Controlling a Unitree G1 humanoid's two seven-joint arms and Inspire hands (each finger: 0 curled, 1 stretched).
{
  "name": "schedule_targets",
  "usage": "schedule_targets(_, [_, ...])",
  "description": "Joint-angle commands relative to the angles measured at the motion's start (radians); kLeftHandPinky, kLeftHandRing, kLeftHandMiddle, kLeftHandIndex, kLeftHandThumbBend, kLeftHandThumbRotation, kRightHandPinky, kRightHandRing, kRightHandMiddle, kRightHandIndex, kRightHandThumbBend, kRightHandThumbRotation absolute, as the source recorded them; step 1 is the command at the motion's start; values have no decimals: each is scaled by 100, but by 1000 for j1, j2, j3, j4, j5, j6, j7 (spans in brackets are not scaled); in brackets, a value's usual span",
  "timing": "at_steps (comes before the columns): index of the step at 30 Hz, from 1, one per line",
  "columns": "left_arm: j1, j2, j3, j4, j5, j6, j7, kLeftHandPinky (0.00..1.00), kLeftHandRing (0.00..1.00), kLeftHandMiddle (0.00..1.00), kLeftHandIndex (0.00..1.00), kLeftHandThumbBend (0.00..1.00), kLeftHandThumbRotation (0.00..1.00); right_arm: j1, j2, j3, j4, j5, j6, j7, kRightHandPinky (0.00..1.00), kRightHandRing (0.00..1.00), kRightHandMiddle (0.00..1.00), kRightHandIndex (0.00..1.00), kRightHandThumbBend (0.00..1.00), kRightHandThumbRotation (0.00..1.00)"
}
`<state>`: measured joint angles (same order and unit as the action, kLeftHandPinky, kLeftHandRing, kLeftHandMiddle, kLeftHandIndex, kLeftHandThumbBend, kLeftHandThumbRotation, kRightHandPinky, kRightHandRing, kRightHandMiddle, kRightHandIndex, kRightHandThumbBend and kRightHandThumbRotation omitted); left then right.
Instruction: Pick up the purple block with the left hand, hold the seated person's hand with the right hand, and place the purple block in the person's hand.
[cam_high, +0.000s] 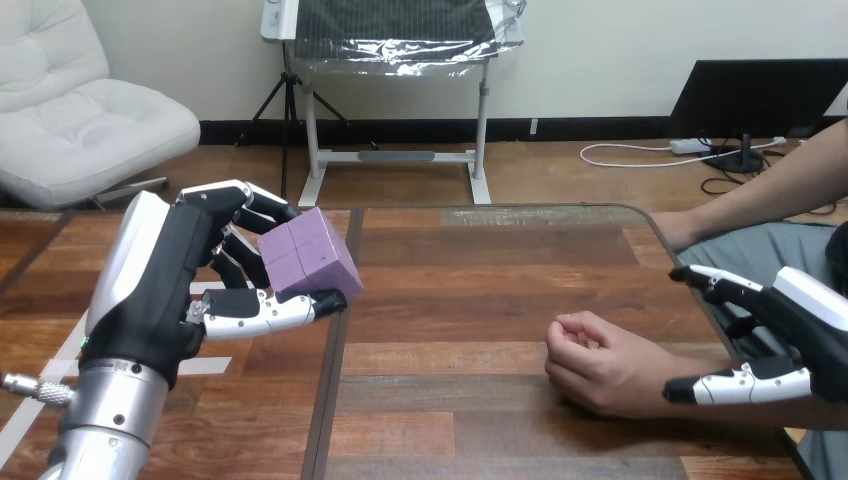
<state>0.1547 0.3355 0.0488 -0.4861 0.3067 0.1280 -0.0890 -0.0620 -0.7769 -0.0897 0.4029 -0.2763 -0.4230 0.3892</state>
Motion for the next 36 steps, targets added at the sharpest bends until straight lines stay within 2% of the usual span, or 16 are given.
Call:
schedule_targets(1, [-32, -2, 17, -37, -7, -23, 0, 28, 35, 41, 43, 57, 0, -49, -48, 2, 3, -16, -15, -6, 82, 92, 93, 93, 98, 44])
schedule_targets(6, [-32, -3, 19, -38, -13, -20, -4, 28, 35, 41, 43, 57, 0, -48, -62, 13, 1, -43, -9, -3, 90, 93, 93, 93, 99, 43])
schedule_targets(10, [-32, -3, 19, -38, -13, -21, -4, 28, 35, 41, 43, 57, 0, -51, -68, 21, 9, -60, -18, -5, 93, 93, 92, 93, 99, 41])
schedule_targets(14, [-33, -3, 20, -37, -13, -22, -4, 27, 35, 40, 43, 57, 0, -54, -72, 31, 6, -78, -4, 0, 95, 92, 92, 93, 100, 38])
schedule_targets(24, [-34, -1, 22, -29, -22, -29, -6, 27, 35, 40, 43, 57, 0, -65, -70, 63, 27, -116, -17, -13, 95, 91, 90, 91, 100, 33])
schedule_targets(36, [-38, -2, 25, -24, -38, -31, -9, 26, 34, 40, 43, 57, 0, -78, -61, 105, 59, -155, -47, -22, 93, 90, 89, 90, 100, 22])
